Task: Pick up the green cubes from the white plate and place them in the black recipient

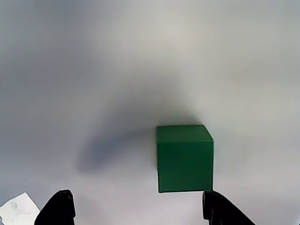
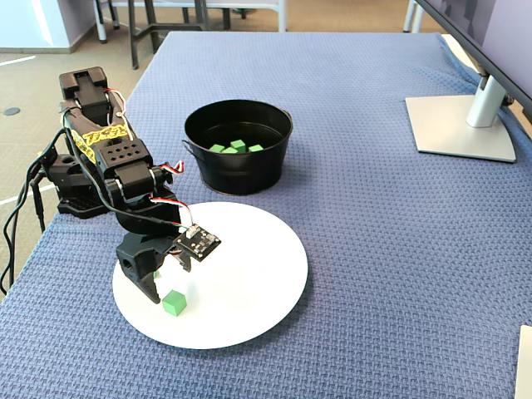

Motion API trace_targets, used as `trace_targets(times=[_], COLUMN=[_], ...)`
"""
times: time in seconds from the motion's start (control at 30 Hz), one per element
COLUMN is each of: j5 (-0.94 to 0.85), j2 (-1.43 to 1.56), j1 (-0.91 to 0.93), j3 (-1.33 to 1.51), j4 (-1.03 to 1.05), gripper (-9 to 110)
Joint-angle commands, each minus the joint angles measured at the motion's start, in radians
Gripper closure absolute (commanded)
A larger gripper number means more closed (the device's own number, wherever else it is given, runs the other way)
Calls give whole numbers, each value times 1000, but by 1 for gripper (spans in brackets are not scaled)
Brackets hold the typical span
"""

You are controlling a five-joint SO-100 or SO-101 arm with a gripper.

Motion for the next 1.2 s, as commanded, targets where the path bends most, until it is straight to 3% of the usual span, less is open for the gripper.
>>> trace_targets(times=[0.0, 0.43, 1.17], j5=[-48, -133, -86], j2=[86, 98, -112], j1=[18, 74, 51], j3=[-17, 2, -216], j4=[-18, -60, -40], gripper=[73, 72, 74])
